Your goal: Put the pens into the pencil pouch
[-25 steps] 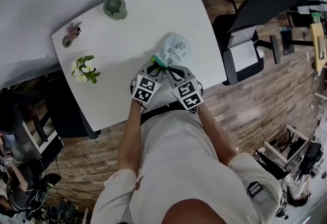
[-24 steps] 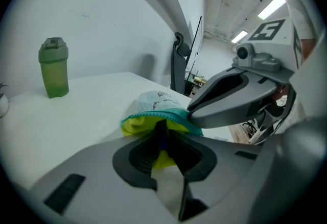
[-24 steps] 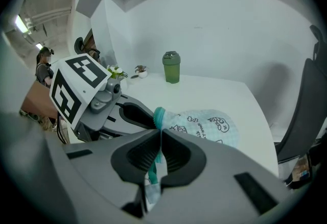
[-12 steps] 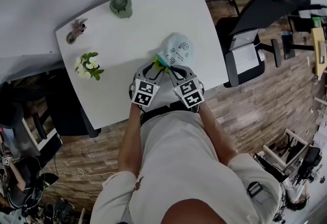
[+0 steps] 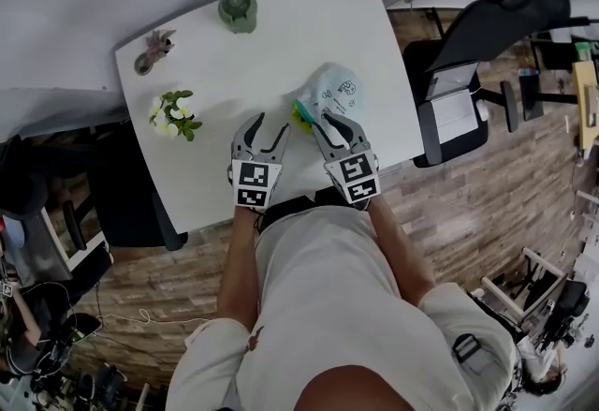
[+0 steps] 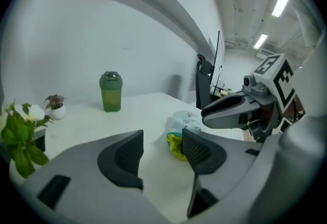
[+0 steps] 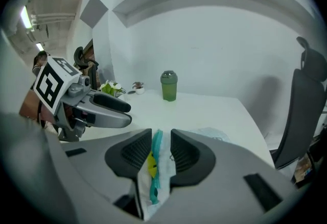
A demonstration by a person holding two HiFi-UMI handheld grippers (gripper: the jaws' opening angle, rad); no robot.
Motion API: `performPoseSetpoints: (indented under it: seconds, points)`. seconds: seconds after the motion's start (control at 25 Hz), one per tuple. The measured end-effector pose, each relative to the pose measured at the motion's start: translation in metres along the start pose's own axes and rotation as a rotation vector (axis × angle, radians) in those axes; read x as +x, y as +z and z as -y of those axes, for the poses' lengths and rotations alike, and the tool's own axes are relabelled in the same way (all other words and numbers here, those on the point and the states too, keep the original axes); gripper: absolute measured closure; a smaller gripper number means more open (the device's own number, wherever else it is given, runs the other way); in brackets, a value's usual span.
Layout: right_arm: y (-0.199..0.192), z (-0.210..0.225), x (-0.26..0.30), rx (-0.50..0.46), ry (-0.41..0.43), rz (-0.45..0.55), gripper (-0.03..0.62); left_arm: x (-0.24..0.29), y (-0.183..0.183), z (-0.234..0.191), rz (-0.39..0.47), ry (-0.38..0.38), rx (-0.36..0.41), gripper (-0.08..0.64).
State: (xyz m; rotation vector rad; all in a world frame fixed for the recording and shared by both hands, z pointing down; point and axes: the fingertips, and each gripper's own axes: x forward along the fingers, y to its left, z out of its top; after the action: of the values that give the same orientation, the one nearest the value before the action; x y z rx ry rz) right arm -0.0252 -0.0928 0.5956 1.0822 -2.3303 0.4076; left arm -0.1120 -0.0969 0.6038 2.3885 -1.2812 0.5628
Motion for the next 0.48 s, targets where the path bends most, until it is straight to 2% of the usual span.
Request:
performPoseSetpoints:
  seconds: [0.16, 0.48]
  points:
    - [0.032, 0.000, -0.010, -0.029, -0.046, 0.104, 0.432, -0.024, 0.036, -0.012, 0.104, 0.070, 0.027, 0.313]
    - [0.115, -0.011, -0.040, -0.090, -0.075, 0.306, 0.382, -0.079, 0.105, -0.030, 0.290, 0.163, 0.072, 0.272]
